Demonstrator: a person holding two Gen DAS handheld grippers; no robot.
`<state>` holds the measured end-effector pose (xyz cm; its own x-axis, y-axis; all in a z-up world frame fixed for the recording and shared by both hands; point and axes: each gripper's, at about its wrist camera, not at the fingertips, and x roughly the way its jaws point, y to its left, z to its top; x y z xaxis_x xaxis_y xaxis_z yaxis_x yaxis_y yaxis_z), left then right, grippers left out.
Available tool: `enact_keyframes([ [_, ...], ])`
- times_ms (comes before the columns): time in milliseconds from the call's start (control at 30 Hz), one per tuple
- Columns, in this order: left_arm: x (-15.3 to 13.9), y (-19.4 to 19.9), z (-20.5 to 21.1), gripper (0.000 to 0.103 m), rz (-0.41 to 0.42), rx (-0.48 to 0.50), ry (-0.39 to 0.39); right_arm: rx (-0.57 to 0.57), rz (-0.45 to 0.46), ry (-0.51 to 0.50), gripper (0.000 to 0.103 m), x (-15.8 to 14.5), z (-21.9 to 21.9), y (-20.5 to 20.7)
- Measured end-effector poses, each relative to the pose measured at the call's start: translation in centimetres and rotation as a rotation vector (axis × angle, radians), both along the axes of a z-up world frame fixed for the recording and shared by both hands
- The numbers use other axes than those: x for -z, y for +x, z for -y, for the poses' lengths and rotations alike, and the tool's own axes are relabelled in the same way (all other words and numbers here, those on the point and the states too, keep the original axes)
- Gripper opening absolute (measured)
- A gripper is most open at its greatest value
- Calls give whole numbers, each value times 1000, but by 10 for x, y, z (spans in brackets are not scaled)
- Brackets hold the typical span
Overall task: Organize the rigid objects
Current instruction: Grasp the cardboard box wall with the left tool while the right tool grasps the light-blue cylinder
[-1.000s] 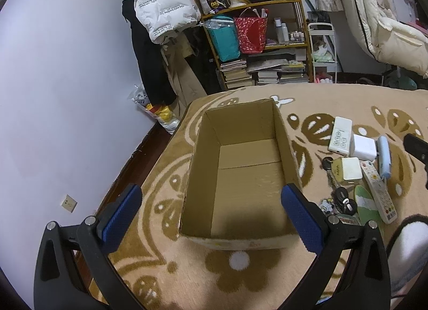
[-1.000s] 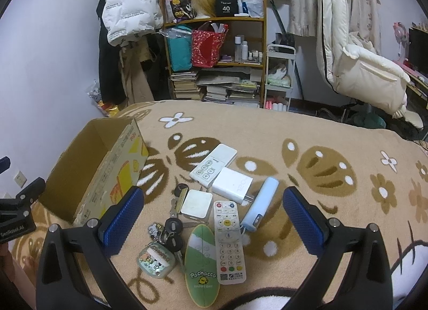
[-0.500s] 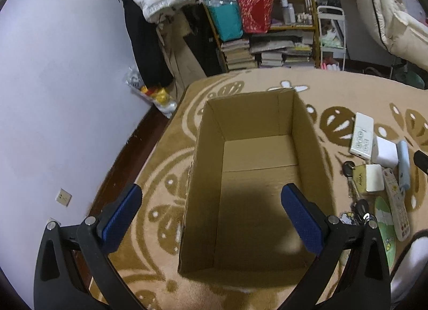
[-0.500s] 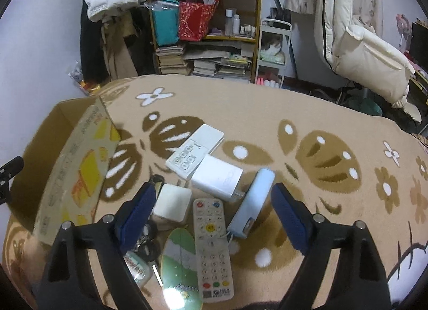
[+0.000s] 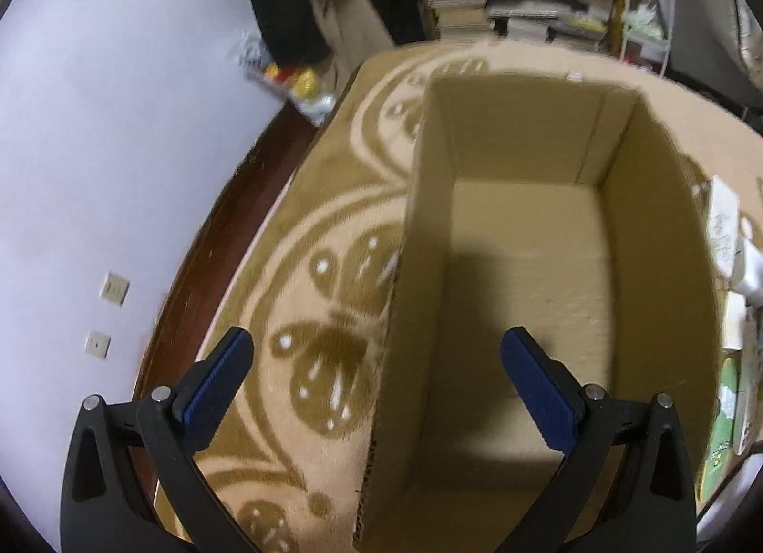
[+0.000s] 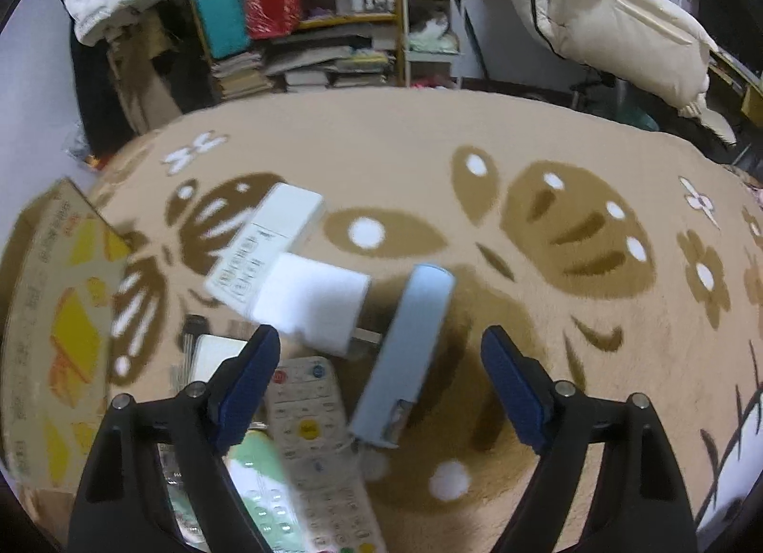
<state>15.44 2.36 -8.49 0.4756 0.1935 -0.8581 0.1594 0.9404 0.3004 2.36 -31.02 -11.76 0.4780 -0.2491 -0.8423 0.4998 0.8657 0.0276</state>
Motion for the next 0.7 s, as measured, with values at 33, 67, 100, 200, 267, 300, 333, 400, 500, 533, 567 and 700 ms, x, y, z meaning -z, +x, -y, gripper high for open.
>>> enact_keyframes([
  [33,4,2,-1,103,-16,-9,12,3,-6,-2,86,2,1,1],
  [67,8,3,-3,103,-27,-14,27,6,-10,-1,86,4,3,1],
  [100,10,4,-3,103,-35,-15,37,11,-15,-2,86,6,5,2],
  [200,19,5,-2,103,-67,-16,66,31,-36,-25,86,11,10,4],
  [267,26,6,-1,103,-80,-16,79,37,-53,-30,82,15,12,6],
  [300,27,7,1,103,-76,-16,85,39,-62,-29,79,17,13,6],
  [333,27,7,1,103,-68,-18,95,42,-70,-24,78,20,14,7],
  [400,26,6,1,103,-62,-18,94,46,-77,-10,75,23,15,7],
  [500,25,4,3,92,-61,-15,92,61,-66,23,65,25,17,5],
  [533,25,3,2,90,-69,-14,91,65,-70,23,62,25,17,5],
  [567,26,3,2,87,-74,-12,92,68,-73,24,58,26,17,4],
  [700,28,2,2,75,-87,-6,80,81,-73,9,55,25,19,2],
])
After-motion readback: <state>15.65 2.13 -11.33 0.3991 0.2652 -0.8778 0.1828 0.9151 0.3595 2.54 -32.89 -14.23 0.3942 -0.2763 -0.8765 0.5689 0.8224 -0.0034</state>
